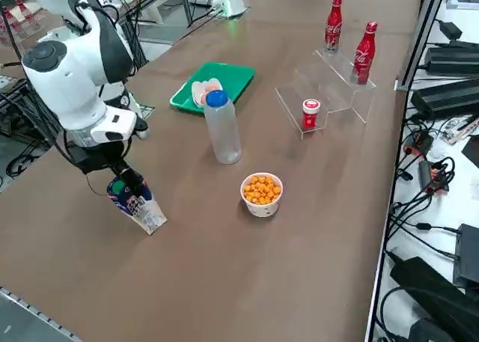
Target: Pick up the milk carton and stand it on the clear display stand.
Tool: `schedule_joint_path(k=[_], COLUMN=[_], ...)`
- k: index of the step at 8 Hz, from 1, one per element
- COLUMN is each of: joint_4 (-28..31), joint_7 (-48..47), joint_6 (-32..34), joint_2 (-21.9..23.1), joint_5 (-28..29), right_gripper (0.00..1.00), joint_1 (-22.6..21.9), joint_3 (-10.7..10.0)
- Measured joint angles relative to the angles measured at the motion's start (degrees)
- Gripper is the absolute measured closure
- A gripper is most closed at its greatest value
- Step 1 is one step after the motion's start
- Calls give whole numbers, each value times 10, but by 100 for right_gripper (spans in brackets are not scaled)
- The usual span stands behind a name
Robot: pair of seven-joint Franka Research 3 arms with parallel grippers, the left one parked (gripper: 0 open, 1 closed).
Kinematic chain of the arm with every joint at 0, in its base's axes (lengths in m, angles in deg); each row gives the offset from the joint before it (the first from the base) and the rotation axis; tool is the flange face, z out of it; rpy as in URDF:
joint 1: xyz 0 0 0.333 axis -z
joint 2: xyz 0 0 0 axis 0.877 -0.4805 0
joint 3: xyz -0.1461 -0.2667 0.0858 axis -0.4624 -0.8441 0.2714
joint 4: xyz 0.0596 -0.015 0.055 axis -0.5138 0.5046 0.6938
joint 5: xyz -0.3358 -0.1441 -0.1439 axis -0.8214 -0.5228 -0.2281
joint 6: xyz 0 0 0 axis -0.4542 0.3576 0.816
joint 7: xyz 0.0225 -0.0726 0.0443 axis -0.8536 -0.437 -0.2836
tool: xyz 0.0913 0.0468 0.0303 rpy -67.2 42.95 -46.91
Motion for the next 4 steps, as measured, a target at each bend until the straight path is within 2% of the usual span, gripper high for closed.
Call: schedule_joint_path(k=[2, 3, 4], joint_4=[-1, -1, -2], joint_7=[0, 0, 0], joint_6=[-2, -4, -4], joint_2=[0, 0, 0], joint_5=[0, 0, 0], right_gripper=[42, 50, 54], joint_1=[0, 0, 0], joint_3=[0, 1, 1])
